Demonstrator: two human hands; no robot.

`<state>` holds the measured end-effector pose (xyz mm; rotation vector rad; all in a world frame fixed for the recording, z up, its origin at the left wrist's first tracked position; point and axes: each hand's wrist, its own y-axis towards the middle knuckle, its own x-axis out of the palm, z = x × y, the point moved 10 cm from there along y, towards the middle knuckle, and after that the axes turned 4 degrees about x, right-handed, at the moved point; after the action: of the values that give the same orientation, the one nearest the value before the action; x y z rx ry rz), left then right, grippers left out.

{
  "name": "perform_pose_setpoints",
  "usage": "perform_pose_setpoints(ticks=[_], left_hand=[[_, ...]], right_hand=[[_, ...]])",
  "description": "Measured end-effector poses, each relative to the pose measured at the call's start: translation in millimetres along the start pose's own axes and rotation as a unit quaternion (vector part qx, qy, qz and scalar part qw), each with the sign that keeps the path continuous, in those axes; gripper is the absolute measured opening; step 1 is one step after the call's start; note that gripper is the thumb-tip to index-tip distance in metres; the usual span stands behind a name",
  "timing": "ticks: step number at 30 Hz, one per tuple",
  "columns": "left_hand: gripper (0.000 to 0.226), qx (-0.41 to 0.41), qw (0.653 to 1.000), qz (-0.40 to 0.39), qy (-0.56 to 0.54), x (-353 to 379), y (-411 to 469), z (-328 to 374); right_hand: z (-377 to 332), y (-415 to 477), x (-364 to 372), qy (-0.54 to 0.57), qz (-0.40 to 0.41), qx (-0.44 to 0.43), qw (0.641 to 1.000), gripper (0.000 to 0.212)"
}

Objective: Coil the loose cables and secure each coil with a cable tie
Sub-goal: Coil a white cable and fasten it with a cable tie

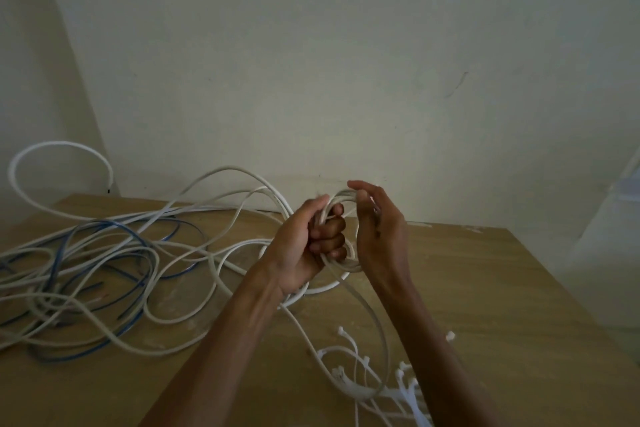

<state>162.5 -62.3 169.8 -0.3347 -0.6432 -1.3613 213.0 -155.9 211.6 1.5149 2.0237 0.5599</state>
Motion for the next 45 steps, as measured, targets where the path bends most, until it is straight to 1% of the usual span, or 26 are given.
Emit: perform_pose_setpoints(ticks=[4,7,11,14,17,19,21,22,23,24,25,26,27,28,29,31,33,35,36,37,38,40,41,42,43,45], left_hand=[[0.048,0.002,0.996,0.078,0.053,-14.3,-1.8,-3.7],[0.053,-0.012,0.997,0.056,0.05,-14.1,-1.2,-4.9],[0.043,-0.038,0.999,0.006,0.034,-8.6,1.2,-5.6],[0.038,-0.043,0.998,0.0,0.047,-11.3,0.4,-3.2],[0.049,-0.037,0.994,0.059,0.085,-18.4,-1.9,-3.4],[0.055,-0.002,0.983,0.124,0.138,-27.0,-4.5,5.4],[0.052,0.05,0.975,0.169,0.137,-36.4,-6.0,21.0],[0.051,0.072,0.975,0.179,0.112,-40.4,-6.3,29.4],[0.049,0.088,0.975,0.187,0.081,-45.3,-6.9,37.7],[0.049,0.101,0.975,0.194,0.048,-50.5,-7.5,45.7],[0.048,0.111,0.973,0.201,0.021,-54.6,-8.6,53.3],[0.048,0.123,0.97,0.209,0.004,-60.6,-9.9,61.0],[0.049,0.136,0.966,0.218,-0.006,-67.0,-12.1,69.2],[0.05,0.15,0.962,0.228,-0.012,-74.1,-15.2,78.2],[0.051,0.165,0.957,0.238,-0.017,-82.0,-18.9,87.2],[0.052,0.193,0.948,0.253,-0.03,-97.1,-25.2,102.0],[0.052,0.209,0.942,0.26,-0.027,-100.3,-28.0,106.8],[0.051,0.217,0.942,0.257,-0.006,-89.8,-26.0,101.8],[0.051,0.218,0.941,0.257,-0.001,-84.6,-24.1,96.8],[0.051,0.22,0.941,0.257,-0.001,-80.0,-22.4,92.7],[0.051,0.223,0.939,0.26,-0.005,-78.3,-21.2,90.2],[0.051,0.23,0.933,0.275,-0.017,-82.8,-21.1,91.9],[0.051,0.235,0.93,0.281,-0.022,-86.9,-22.2,94.3],[0.051,0.241,0.928,0.285,-0.024,-91.1,-23.7,96.4],[0.052,0.247,0.927,0.283,-0.021,-93.7,-25.1,97.9],[0.053,0.254,0.931,0.262,-0.011,-90.5,-25.9,97.2]], right_hand=[[-18.5,-4.6,3.5,-0.074,0.002,-0.09,0.993,0.021],[-23.3,-3.4,0.9,-0.072,-0.002,-0.123,0.99,0.017],[-27.6,-2.7,-0.5,-0.087,-0.021,-0.172,0.981,0.006],[-31.4,-6.4,4.4,-0.121,-0.03,-0.211,0.97,0.012],[-34.8,-11.0,11.2,-0.133,-0.025,-0.22,0.966,0.014],[-32.2,-10.4,12.2,-0.081,-0.034,-0.156,0.984,0.017],[-14.8,-5.8,18.5,0.037,-0.108,0.007,0.993,0.045],[-2.4,-8.9,28.5,0.08,-0.185,0.086,0.976,0.057],[6.4,-17.7,40.3,0.08,-0.281,0.14,0.946,0.061],[12.0,-32.9,52.0,0.056,-0.392,0.171,0.902,0.056],[12.8,-52.4,61.6,0.036,-0.504,0.176,0.845,0.045],[11.1,-67.6,65.3,0.041,-0.581,0.164,0.796,0.032],[9.4,-70.1,63.2,0.076,-0.602,0.163,0.778,0.02],[11.5,-60.6,56.9,0.119,-0.576,0.175,0.789,0.012],[16.5,-46.0,46.4,0.157,-0.525,0.195,0.814,0.009],[34.1,-21.7,23.3,0.18,-0.43,0.229,0.855,0.019],[52.6,-5.2,6.2,0.158,-0.349,0.249,0.89,0.028],[70.1,7.0,-5.1,0.175,-0.236,0.291,0.911,0.026],[79.0,10.6,-8.5,0.22,-0.175,0.323,0.904,0.022],[86.9,12.4,-9.4,0.296,-0.119,0.358,0.878,0.019],[91.0,13.2,-7.2,0.389,-0.079,0.383,0.834,0.018],[87.3,18.0,-3.6,0.558,-0.039,0.379,0.737,0.022],[85.4,21.1,-8.9,0.605,-0.022,0.36,0.71,0.023],[85.7,24.1,-17.7,0.624,0.001,0.339,0.704,0.02],[86.2,26.1,-27.0,0.626,0.021,0.321,0.711,0.016],[81.8,29.2,-39.3,0.583,0.035,0.298,0.755,0.018]])
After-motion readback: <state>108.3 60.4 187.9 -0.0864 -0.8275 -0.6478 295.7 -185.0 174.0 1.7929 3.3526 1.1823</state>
